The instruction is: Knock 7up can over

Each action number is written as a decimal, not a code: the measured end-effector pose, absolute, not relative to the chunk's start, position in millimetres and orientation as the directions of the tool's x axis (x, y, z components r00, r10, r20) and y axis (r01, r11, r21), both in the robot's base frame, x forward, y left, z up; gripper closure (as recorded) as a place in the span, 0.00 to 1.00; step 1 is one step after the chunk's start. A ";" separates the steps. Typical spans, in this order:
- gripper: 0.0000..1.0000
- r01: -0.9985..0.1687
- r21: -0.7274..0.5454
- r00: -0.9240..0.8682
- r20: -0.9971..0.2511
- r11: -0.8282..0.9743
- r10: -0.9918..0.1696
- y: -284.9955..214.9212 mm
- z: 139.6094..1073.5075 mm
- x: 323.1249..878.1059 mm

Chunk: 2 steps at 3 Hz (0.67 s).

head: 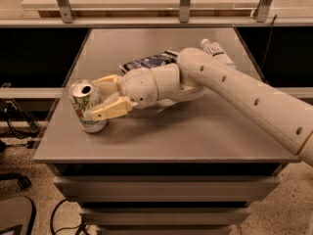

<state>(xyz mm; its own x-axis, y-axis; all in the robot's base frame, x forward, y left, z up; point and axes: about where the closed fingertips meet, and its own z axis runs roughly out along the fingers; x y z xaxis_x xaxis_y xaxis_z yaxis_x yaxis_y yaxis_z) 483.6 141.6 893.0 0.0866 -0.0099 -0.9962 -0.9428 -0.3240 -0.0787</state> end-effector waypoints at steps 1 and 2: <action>0.88 -0.942 -0.079 0.087 -0.996 -0.327 -0.011 141.6 893.6 483.7; 1.00 -0.947 -0.074 0.089 -0.995 -0.312 -0.035 131.9 893.4 487.2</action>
Offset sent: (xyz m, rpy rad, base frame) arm 0.0116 -0.0282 -0.0013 -0.0571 -0.0046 -0.0502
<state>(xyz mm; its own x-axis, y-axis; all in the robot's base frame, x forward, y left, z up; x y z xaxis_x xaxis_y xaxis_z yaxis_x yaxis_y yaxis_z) 487.2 131.9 893.4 0.0893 -0.0352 -0.9954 -0.9472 -0.3121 -0.0739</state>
